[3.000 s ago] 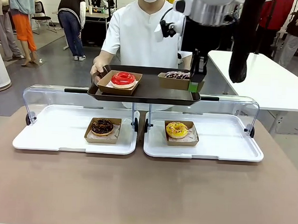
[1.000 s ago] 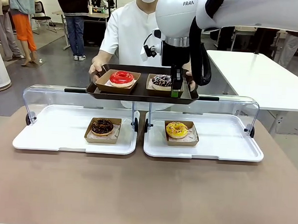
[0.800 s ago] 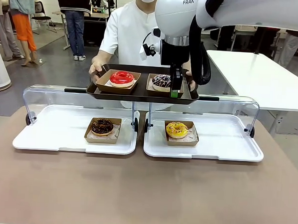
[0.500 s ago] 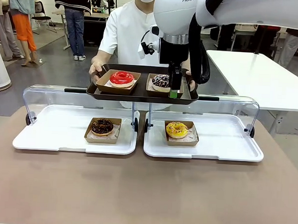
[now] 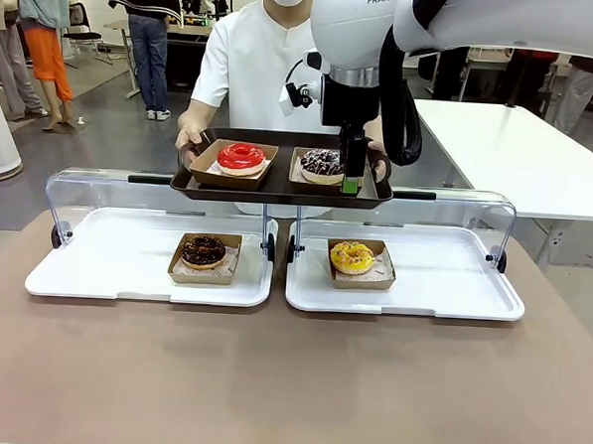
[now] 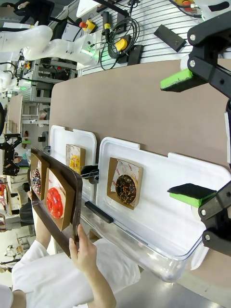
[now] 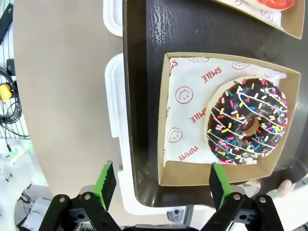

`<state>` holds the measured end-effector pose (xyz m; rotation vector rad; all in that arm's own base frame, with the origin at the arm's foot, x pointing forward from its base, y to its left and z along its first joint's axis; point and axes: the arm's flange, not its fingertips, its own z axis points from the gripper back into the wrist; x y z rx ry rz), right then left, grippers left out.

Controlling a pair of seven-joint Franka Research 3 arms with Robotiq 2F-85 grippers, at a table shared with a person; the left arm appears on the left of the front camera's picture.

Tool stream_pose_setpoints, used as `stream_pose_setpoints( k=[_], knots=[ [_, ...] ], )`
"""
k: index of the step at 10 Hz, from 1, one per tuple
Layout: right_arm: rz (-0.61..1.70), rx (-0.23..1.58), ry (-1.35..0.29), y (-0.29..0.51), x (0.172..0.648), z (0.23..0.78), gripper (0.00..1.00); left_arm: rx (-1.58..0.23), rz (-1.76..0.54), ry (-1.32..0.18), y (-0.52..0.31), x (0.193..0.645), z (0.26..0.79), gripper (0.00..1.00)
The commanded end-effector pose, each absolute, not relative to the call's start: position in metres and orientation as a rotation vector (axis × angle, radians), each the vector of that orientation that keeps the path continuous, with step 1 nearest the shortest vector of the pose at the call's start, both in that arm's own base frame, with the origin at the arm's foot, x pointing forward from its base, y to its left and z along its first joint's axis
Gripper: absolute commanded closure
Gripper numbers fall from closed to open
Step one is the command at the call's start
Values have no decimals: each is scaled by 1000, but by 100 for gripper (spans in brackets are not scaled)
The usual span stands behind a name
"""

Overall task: Provide the desired donut to the person.
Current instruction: Place the picked Paper togo box onto the Handle tray extended by the person.

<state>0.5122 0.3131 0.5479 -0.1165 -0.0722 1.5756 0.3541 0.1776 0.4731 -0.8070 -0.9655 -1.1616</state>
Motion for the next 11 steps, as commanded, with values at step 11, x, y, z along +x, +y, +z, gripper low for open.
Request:
stream_pose_setpoints(
  k=[11],
  knots=[
    [1518, -184, 66, 165, 376, 607, 0, -814, -1162, -988, 178, 353, 474, 0]
  ],
)
